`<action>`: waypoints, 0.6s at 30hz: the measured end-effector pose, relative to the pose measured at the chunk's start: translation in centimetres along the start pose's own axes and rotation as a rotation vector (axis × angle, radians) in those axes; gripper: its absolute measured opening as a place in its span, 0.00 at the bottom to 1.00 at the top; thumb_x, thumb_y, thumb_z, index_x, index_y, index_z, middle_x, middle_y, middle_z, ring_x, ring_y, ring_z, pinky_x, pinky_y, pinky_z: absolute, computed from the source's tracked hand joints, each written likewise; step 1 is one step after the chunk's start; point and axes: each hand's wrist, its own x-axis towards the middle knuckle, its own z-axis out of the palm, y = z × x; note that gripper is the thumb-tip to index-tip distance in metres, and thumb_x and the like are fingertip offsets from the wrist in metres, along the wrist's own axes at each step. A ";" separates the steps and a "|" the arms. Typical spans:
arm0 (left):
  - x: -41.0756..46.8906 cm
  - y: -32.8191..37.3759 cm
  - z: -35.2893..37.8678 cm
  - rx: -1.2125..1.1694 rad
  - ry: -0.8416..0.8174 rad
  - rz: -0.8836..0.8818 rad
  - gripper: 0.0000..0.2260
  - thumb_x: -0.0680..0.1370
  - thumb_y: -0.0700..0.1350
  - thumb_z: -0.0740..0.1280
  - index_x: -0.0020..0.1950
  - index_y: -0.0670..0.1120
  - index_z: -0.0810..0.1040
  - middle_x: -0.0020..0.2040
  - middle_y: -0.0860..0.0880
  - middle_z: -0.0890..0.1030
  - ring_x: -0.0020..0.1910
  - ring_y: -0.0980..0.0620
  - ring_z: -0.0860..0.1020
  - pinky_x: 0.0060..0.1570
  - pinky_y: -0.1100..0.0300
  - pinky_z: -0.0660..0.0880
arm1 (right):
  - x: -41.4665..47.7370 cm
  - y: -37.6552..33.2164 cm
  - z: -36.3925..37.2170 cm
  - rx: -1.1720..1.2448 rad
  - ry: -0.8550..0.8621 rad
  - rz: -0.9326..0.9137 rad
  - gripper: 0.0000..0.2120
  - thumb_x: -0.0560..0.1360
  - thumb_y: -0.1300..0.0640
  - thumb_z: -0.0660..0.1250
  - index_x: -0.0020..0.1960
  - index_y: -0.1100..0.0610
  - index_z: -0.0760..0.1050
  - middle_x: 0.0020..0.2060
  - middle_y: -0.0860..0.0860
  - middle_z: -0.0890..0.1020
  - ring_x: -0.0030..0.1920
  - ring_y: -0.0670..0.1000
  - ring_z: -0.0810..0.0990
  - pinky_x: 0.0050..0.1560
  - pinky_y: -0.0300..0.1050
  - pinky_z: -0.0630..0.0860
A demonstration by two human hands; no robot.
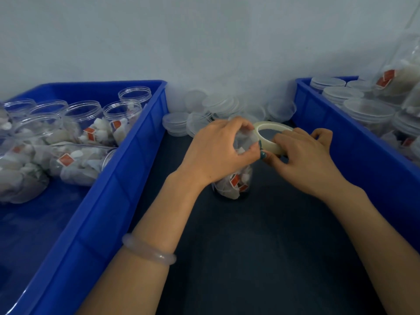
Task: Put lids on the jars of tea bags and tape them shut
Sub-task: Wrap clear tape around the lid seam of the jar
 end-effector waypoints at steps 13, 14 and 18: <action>0.1 0.0 -0.6 -0.064 -0.121 -0.008 0.29 0.67 0.66 0.75 0.65 0.59 0.75 0.58 0.58 0.70 0.56 0.61 0.71 0.48 0.77 0.63 | -0.1 0.3 0.2 0.215 0.083 -0.011 0.19 0.73 0.36 0.59 0.51 0.46 0.81 0.32 0.42 0.70 0.40 0.42 0.67 0.44 0.46 0.49; 0.1 0.0 -0.6 -0.077 -0.121 -0.006 0.28 0.68 0.64 0.75 0.65 0.58 0.75 0.58 0.58 0.70 0.56 0.61 0.71 0.49 0.76 0.64 | -0.2 0.3 0.2 0.221 0.071 -0.021 0.20 0.73 0.34 0.57 0.50 0.45 0.80 0.32 0.42 0.70 0.41 0.40 0.67 0.44 0.46 0.49; 0.1 -0.1 -1.0 -0.116 -0.159 0.005 0.26 0.68 0.60 0.77 0.64 0.58 0.76 0.60 0.58 0.71 0.59 0.61 0.72 0.53 0.74 0.65 | -0.6 1.1 0.1 0.267 -0.036 -0.087 0.24 0.78 0.33 0.50 0.52 0.45 0.78 0.33 0.43 0.72 0.43 0.40 0.69 0.47 0.49 0.54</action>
